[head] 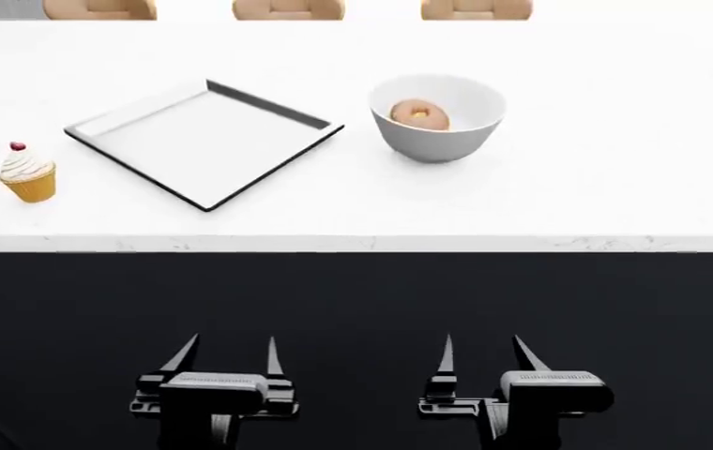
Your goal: Pick up the bowl with donut and place it on the tray. Pick up the cupcake and place it on the tray.
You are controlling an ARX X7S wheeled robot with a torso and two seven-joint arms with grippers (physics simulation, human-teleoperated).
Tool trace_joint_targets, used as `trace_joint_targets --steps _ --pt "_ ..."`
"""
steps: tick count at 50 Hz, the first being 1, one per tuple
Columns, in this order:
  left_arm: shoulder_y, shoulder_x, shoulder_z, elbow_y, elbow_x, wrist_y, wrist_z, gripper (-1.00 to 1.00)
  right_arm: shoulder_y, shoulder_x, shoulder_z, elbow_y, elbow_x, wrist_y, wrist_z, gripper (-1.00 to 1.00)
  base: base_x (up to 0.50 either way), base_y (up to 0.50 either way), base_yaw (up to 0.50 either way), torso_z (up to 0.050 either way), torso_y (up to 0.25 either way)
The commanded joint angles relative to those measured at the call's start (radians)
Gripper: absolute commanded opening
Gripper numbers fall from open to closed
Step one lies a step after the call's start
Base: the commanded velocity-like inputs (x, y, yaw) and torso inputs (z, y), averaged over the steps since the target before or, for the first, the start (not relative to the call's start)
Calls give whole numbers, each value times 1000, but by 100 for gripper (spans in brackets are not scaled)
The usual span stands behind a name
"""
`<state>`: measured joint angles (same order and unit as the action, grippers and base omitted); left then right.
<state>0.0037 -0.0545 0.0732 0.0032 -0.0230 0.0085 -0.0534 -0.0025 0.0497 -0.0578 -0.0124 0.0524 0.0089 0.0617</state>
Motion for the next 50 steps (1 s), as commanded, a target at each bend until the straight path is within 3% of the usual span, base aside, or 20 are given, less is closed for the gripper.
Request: trace_joint_targets --steps 1,31,41,50 --pt "7 -20 30 22 -15 -6 -15 100 1 19 -22 -3 22 5 22 100 0 0 0 50 0" --pt "9 -52 57 41 -49 6 -65 100 2 53 -46 -36 88 20 55 100 0 0 0 45 0" --pt "47 -90 -17 389 -119 -182 -134 100 -36 136 33 -412 254 311 87 100 0 0 0 0 0" --pt "35 -112 -45 527 -143 -324 -178 100 -32 197 60 -603 325 479 134 100 0 0 0 0 0"
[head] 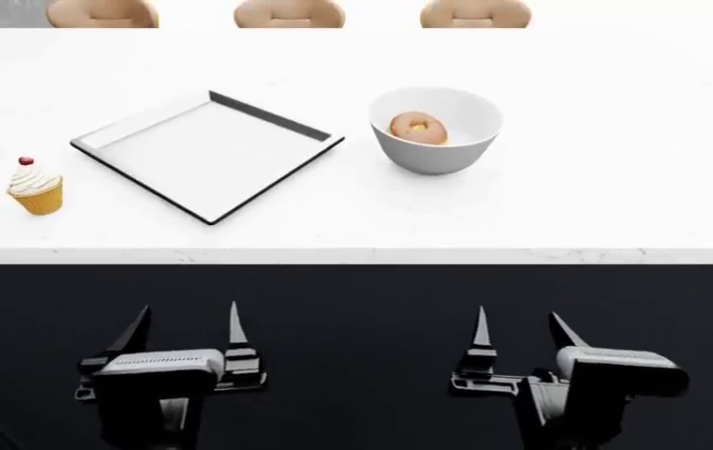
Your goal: Pick up the bowl with donut and place it on the tray. Pick up the cupcake and place it on the tray.
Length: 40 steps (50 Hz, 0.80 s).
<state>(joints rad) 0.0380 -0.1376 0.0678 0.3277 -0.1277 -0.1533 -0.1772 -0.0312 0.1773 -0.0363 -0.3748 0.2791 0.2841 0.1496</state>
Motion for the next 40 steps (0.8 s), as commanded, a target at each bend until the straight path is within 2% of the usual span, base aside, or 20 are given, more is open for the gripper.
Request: trace_joint_targets --steps 1,6,11,12,14,16,18,24,28,34,40 --pt "-3 -36 -47 242 -44 -200 -62 100 6 82 45 -280 115 251 58 100 0 0 0 0 0" --pt "-79 -85 -79 473 -77 -475 -112 100 120 143 137 -494 314 554 131 100 0 0 0 0 0" --pt "-334 -129 -128 698 -167 -925 -147 100 387 182 339 -608 766 952 317 100 0 0 0 0 0" --pt "-391 -137 -146 718 -205 -1002 -159 100 443 191 374 -604 877 1010 380 100 0 0 0 0 0" --pt "-507 -186 -186 719 -376 -1116 -260 100 550 217 403 -560 1085 1081 525 100 0 0 0 0 0" --pt "-633 -209 -233 718 -545 -1247 -349 100 636 248 377 -508 1222 1107 632 100 0 0 0 0 0" --pt "-760 -195 -288 715 -651 -1392 -386 100 710 275 338 -468 1319 1112 713 100 0 0 0 0 0" --pt "-970 -309 -270 519 -1118 -1414 -753 100 856 321 280 -364 1448 1075 813 100 0 0 0 0 0" --pt "-1097 -360 -197 407 -1287 -1406 -905 100 933 345 231 -322 1501 1068 847 100 0 0 0 0 0" --pt "-1230 -407 -100 291 -1343 -1395 -953 100 1037 370 161 -253 1538 1072 870 100 0 0 0 0 0" --pt "-1275 -447 -41 241 -1282 -1361 -895 100 1125 369 120 -169 1482 1095 818 100 0 0 0 0 0"
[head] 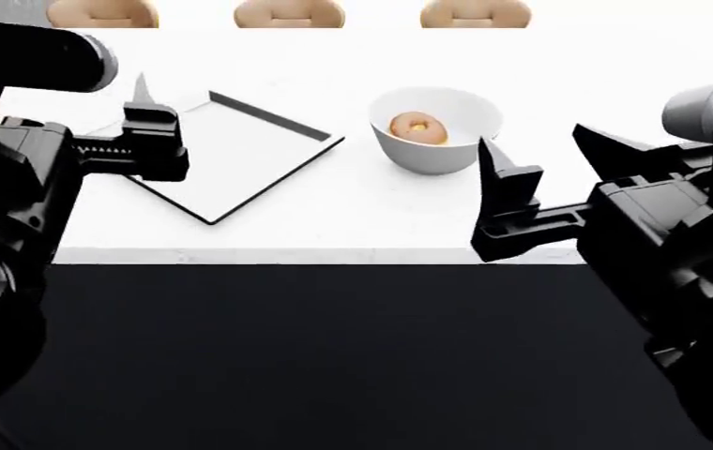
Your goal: Pick up the bowl with donut and place it on the tray. Pick up the cupcake and place it on the tray.
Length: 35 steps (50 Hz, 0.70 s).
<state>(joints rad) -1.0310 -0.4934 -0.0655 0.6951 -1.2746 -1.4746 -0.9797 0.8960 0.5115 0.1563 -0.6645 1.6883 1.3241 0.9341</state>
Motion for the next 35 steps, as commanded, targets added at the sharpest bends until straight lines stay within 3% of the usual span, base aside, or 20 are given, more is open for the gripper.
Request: trace_joint_targets --steps 1,15,23,28,35 --pt "-213 -97 100 -132 -122 -33 -80 100 210 33 -76 134 63 55 23 100 0 0 0 0 0" --pt "-278 -151 177 -210 -34 9 -10 100 315 36 -136 239 -25 73 -64 100 0 0 0 0 0" --pt "-468 -147 343 -418 130 57 150 100 511 9 -252 441 -198 81 -217 100 0 0 0 0 0" --pt "-506 -146 414 -472 184 82 205 100 536 12 -273 477 -226 72 -251 100 0 0 0 0 0" --pt "-505 -153 426 -473 180 78 209 100 531 20 -288 465 -209 80 -240 100 0 458 0 0 0"
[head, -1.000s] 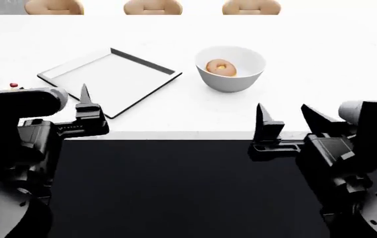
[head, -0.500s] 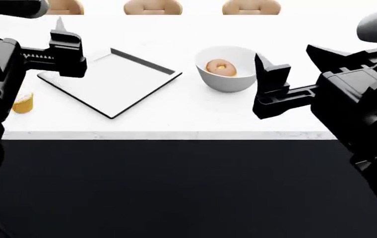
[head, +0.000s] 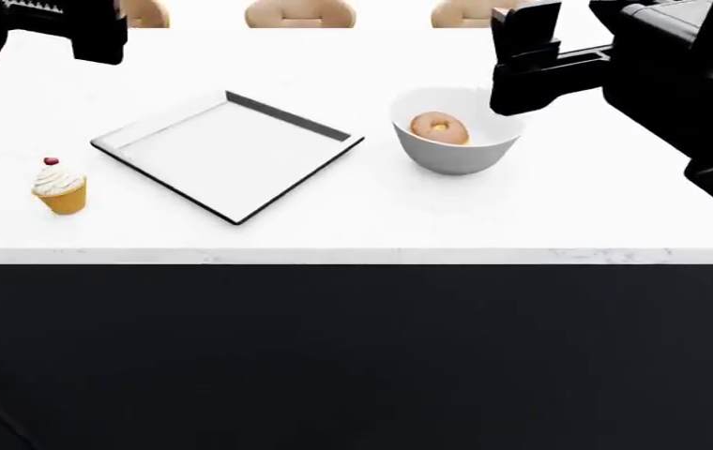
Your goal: Pick up the bowl with donut and place it on the tray. Pick up the cupcake and place it on the tray.
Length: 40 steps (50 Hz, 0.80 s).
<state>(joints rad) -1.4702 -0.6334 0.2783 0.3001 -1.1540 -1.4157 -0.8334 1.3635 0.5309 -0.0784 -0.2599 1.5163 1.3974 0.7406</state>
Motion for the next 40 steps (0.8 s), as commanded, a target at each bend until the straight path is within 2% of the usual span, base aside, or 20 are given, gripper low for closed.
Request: trace_joint_targets --steps 1,13,19,24,40 --pt "-66 -15 83 -78 58 19 62 100 64 1 -56 60 -34 8 -46 100 0 500 0 0 0" --pt "-81 -21 100 -89 49 -1 54 100 58 24 -55 58 8 8 -27 100 0 500 0 0 0" --pt "-126 1 126 -124 39 -29 64 100 49 45 -37 72 68 11 23 100 11 461 0 0 0" --pt "-138 7 133 -140 32 -39 58 100 61 54 -46 99 155 29 87 100 0 0 0 0 0" --pt "-137 -11 100 -142 -22 -53 8 100 84 60 -60 116 213 10 95 100 494 0 0 0 0"
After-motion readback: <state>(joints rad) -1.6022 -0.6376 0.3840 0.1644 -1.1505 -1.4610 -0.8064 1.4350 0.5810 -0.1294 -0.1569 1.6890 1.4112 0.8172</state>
